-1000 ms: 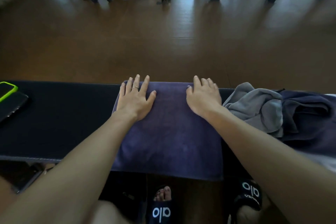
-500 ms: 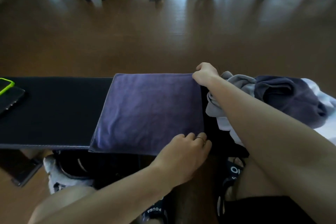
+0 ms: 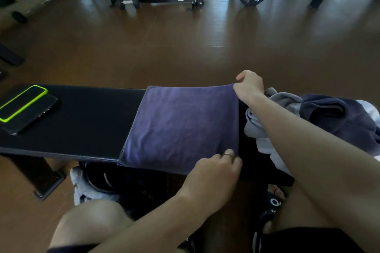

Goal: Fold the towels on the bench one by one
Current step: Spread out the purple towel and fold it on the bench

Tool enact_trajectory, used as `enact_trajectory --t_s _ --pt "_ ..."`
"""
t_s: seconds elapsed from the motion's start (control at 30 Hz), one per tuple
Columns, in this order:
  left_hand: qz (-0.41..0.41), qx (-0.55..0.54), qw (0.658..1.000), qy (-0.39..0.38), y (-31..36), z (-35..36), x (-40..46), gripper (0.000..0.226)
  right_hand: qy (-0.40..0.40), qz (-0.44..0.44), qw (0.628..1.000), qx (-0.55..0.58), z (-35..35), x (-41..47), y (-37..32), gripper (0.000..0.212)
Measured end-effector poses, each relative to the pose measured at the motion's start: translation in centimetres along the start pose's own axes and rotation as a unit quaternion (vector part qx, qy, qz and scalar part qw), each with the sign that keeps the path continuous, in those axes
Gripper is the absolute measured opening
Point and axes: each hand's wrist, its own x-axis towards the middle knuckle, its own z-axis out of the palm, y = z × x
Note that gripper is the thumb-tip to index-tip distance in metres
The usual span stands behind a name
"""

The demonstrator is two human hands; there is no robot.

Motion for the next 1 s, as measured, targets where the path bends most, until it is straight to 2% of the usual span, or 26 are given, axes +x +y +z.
enact_trajectory --t_s 0.1,0.2,0.27,0.33,0.4,0.43,0.47,0.6,0.8,0.9,1.0 --pt "-0.121 -0.173 0.977 0.025 -1.7 -3.0 -1.1 0.006 0.011 -0.012 0.999 0.046 -0.3 0.3 -0.8 0.03" --pt "-0.222 -0.311 0.923 0.036 -5.0 -5.4 -2.5 0.013 0.004 -0.035 0.992 0.124 -0.4 0.2 -2.9 0.03" --pt "-0.275 -0.412 0.868 0.024 -7.5 -6.5 -3.8 0.012 -0.016 -0.034 0.979 0.199 -0.1 -0.1 -4.9 0.03" --pt "-0.308 -0.486 0.817 0.031 -9.8 -7.2 -5.1 0.013 -0.046 -0.023 0.951 0.304 0.6 -0.5 -6.9 0.027" --pt "-0.331 -0.517 0.788 0.045 -11.6 -7.6 -6.5 0.013 -0.109 0.009 0.894 0.435 1.4 -1.3 -8.9 0.025" --pt "-0.343 -0.531 0.773 0.047 -12.3 -7.7 -7.3 0.015 -0.136 0.022 0.871 0.473 1.9 -1.6 -9.7 0.027" --pt "-0.356 -0.544 0.758 0.048 -12.8 -7.6 -8.0 0.016 -0.155 0.023 0.867 0.473 2.4 -1.8 -10.4 0.029" --pt "-0.415 -0.569 0.707 0.057 -14.3 -6.1 -10.4 0.016 -0.185 -0.002 0.914 0.362 4.6 -1.6 -12.3 0.03" --pt "-0.457 -0.591 0.663 0.044 -15.6 -3.9 -11.1 0.016 -0.264 -0.008 0.922 0.284 8.9 -1.2 -14.7 0.02" --pt "-0.466 -0.589 0.66 0.034 -16.1 -3.5 -11.0 0.016 -0.275 -0.097 0.949 0.122 10.7 -0.4 -15.0 0.03" --pt "-0.48 -0.573 0.663 0.03 -16.6 -3.1 -11.0 0.018 -0.27 -0.183 0.945 -0.022 12.2 -0.4 -15.6 0.027"
